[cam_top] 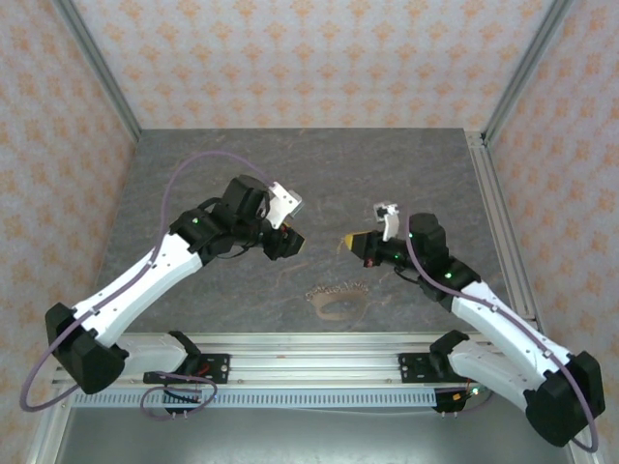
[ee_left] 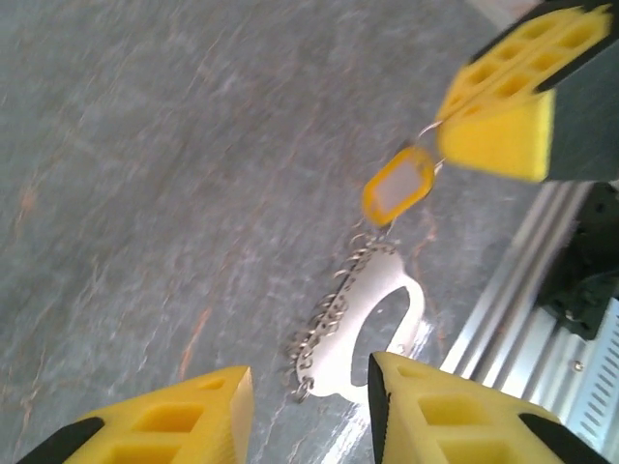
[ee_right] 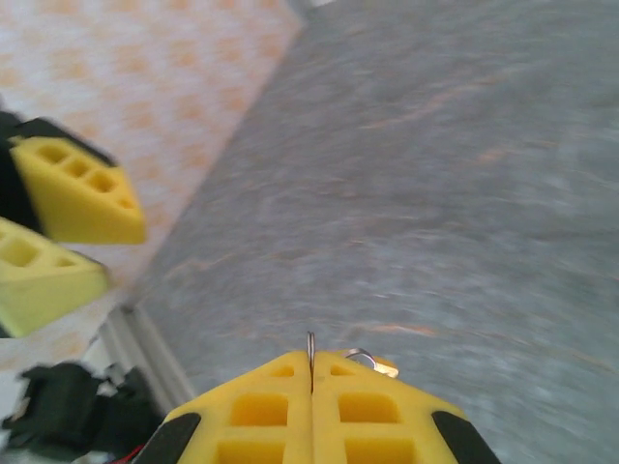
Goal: Put the keys on the keyring
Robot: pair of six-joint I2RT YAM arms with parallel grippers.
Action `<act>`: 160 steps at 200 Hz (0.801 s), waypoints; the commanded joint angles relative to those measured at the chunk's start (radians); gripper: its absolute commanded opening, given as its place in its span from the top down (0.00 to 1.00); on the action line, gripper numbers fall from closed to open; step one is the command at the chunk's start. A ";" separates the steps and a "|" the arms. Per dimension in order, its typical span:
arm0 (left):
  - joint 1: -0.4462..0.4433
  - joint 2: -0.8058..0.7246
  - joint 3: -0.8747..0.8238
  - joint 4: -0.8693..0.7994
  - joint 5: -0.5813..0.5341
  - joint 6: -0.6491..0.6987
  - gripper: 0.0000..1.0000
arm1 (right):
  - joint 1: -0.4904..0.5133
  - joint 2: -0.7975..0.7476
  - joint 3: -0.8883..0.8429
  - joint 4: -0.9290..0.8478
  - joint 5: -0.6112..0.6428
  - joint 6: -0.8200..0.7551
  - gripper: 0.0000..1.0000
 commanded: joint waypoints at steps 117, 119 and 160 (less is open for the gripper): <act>0.003 0.207 -0.239 0.143 0.034 -0.205 0.70 | -0.034 -0.123 -0.241 0.134 0.117 0.109 1.00; 0.002 0.211 -0.243 0.150 0.037 -0.206 0.71 | -0.034 -0.123 -0.241 0.134 0.117 0.107 1.00; -0.018 0.273 -0.270 0.215 0.093 -0.196 0.70 | -0.036 -0.102 -0.216 0.131 0.116 0.062 1.00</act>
